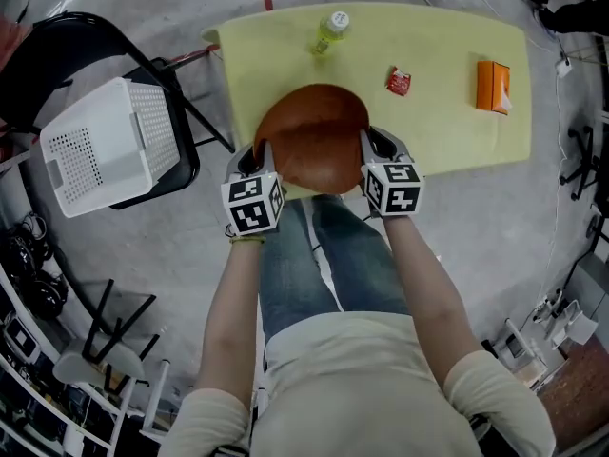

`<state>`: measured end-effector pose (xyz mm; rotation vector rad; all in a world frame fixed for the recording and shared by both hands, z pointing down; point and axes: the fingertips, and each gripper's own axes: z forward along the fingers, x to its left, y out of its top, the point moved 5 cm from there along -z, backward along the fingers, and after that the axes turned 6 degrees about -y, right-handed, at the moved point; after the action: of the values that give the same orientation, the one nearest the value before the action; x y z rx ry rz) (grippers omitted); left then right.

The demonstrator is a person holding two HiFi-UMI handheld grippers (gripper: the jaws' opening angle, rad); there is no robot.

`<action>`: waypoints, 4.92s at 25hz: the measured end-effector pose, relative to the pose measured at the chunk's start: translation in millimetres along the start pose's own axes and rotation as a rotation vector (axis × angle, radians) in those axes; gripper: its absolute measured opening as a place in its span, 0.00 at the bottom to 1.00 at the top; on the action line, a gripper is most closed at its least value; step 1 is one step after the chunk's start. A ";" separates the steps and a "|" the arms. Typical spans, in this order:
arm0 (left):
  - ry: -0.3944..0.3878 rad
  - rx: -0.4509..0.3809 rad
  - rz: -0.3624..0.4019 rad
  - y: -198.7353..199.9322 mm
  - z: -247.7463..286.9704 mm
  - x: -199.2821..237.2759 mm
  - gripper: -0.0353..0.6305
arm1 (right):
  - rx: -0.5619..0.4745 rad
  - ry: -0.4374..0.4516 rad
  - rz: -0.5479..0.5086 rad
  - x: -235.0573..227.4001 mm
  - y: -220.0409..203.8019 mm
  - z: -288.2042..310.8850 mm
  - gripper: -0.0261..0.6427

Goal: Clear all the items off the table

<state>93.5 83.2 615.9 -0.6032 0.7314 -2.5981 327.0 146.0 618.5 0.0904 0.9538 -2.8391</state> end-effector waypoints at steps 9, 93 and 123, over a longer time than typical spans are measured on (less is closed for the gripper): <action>0.010 -0.088 -0.038 5.0 -56.5 -37.9 0.10 | -0.062 0.017 -0.045 -5.8 17.1 -58.9 0.08; 0.192 -0.374 -0.250 -5.3 -422.2 256.9 0.11 | -0.251 0.300 -0.290 437.6 113.7 -185.3 0.06; 0.229 -0.280 -0.247 42.2 -365.0 387.7 0.12 | -0.141 0.338 -0.330 522.3 180.7 -58.0 0.06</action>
<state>-401.5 18.5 425.7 -0.5064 1.1761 -2.8470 -160.0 -22.9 410.8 0.4487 1.3468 -3.1031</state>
